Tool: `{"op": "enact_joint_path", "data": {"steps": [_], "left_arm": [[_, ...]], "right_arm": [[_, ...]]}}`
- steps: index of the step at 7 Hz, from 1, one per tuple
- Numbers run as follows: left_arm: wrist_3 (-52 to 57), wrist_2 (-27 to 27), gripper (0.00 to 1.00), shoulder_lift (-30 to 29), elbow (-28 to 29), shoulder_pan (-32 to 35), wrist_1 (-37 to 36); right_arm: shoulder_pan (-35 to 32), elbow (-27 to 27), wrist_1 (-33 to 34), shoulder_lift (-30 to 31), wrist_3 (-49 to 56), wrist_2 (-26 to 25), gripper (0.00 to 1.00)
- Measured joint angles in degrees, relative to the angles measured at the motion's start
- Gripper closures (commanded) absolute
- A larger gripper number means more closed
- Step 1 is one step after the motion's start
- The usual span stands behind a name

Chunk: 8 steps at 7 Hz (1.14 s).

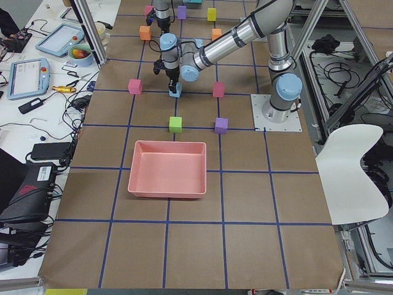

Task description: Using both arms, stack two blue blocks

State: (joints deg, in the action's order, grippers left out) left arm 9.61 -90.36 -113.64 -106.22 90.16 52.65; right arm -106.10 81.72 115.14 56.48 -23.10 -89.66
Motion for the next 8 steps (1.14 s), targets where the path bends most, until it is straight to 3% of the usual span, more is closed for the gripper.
{"op": "enact_joint_path", "data": {"steps": [5,8], "left_arm": [[-0.3,0.4,1.00,0.5,0.7,0.1,0.1],[-1.7,-0.1,1.00,0.1,5.2,1.8,3.4]], "right_arm": [[-3.1,-0.9,0.4,-3.0,-1.9,0.1,1.00],[-3.2,-1.0,0.4,-3.5,-1.8,1.0,0.94]]}}
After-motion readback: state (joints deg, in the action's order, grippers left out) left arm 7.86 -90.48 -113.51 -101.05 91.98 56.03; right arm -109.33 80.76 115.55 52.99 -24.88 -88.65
